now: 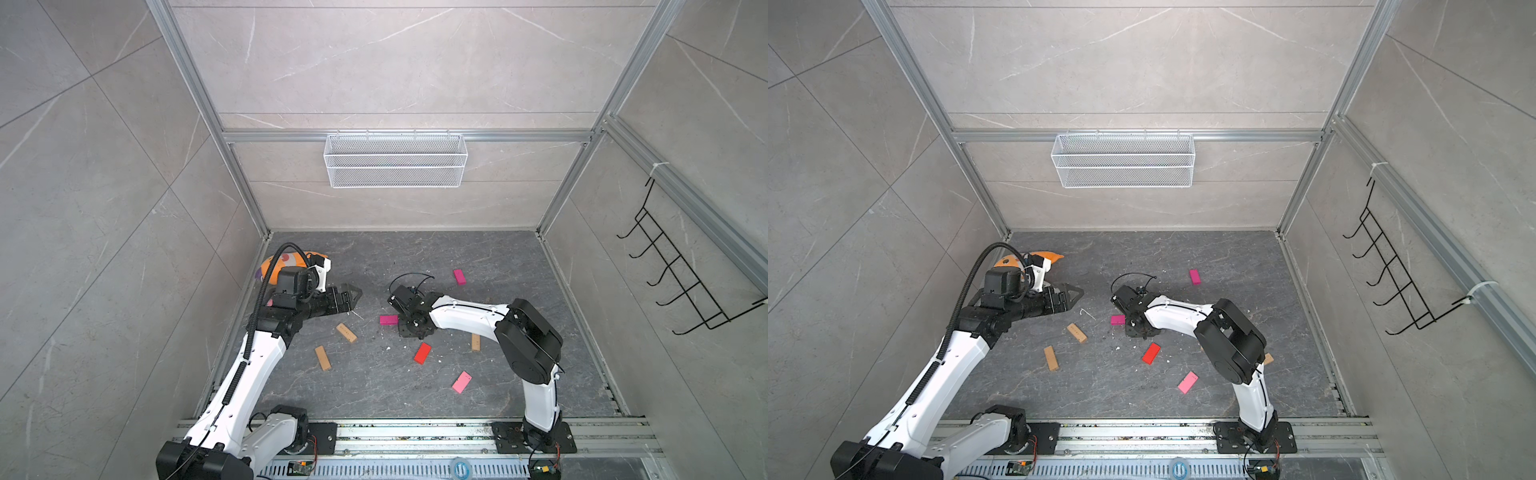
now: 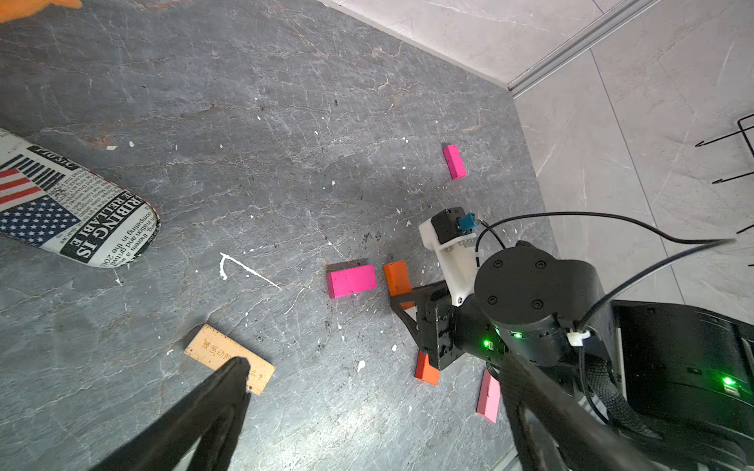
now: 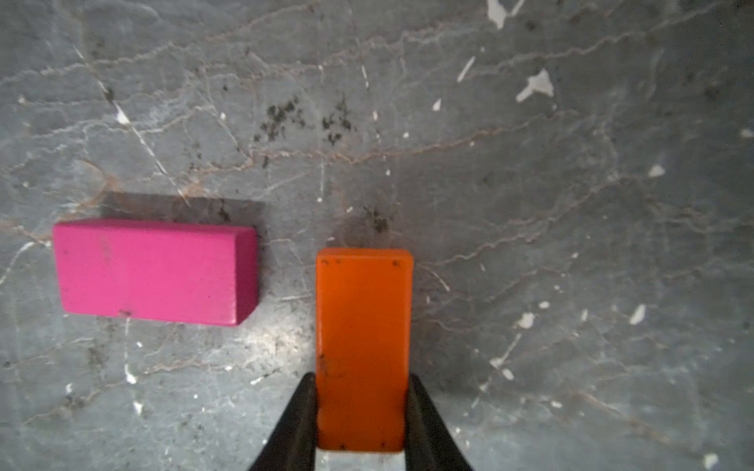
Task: Assemble the letter p with building blocks
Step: Assemble the building block at the center of the board.
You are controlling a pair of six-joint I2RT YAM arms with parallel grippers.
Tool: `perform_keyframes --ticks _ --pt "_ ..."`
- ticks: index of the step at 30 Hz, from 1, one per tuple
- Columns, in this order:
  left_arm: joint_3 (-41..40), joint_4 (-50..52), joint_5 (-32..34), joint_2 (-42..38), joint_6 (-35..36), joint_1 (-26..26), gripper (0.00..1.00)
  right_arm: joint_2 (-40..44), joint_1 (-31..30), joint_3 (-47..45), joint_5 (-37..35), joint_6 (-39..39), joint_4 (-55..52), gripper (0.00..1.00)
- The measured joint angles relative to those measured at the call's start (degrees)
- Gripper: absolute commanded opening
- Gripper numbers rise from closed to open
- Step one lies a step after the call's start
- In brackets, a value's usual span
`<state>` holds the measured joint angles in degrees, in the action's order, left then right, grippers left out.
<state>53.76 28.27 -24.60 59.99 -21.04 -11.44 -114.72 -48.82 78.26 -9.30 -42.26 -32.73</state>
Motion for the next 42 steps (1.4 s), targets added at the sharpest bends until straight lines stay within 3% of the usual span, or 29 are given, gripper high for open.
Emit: perform_keyframes --ticks 13,42 --pt "0.0 0.0 0.0 0.0 0.0 0.2 0.98 -1.3 -0.9 1.2 0.4 -0.5 0.0 0.46" --pt "0.0 0.0 -0.1 0.3 0.0 0.3 0.98 -1.3 -1.6 1.1 0.5 -1.1 0.1 0.36"
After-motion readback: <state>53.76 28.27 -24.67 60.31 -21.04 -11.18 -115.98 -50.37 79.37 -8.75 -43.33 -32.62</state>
